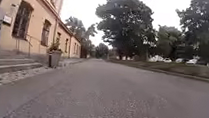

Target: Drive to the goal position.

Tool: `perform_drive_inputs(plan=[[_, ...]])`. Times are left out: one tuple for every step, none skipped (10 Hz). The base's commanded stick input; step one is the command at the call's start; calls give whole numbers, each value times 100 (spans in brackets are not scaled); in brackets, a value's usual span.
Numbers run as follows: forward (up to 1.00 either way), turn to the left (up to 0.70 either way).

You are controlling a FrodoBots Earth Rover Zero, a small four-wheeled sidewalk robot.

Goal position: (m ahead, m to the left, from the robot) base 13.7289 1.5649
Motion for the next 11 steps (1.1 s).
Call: perform_drive_inputs(plan=[[70,-35],[70,-13],[70,0],[70,0],[70,0],[70,0],[70,0],[70,0],[70,0],[70,0],[70,0]])
